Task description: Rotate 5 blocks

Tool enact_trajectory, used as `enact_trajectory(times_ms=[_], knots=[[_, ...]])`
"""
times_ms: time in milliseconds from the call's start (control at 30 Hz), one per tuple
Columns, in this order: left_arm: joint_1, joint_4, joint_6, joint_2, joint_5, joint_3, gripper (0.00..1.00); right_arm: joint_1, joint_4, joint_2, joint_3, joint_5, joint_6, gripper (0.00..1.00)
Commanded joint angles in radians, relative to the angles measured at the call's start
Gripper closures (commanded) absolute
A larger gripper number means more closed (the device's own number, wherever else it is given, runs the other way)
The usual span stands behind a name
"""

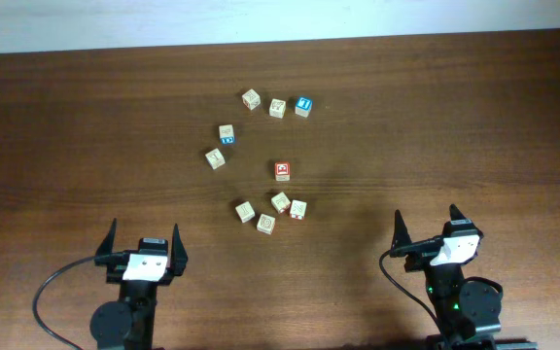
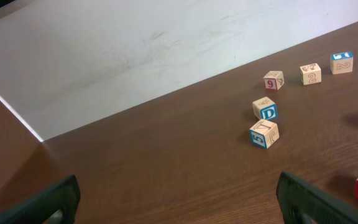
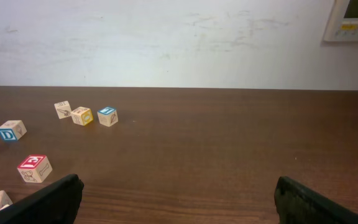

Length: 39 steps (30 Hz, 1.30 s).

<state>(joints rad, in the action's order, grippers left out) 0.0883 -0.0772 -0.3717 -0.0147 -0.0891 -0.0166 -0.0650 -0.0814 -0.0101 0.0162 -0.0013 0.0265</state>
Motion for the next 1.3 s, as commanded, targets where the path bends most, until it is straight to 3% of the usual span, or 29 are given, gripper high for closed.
enact_trajectory(times_ms=[0,1267], knots=[[0.006,0.002,-0.012,0.01,0.006,0.008,0.01,0.006,-0.001,0.006,-0.009,0.009,0.003,0.02],[0.006,0.002,-0.012,0.01,0.006,0.008,0.01,0.006,-0.001,0.006,-0.009,0.008,0.003,0.02]])
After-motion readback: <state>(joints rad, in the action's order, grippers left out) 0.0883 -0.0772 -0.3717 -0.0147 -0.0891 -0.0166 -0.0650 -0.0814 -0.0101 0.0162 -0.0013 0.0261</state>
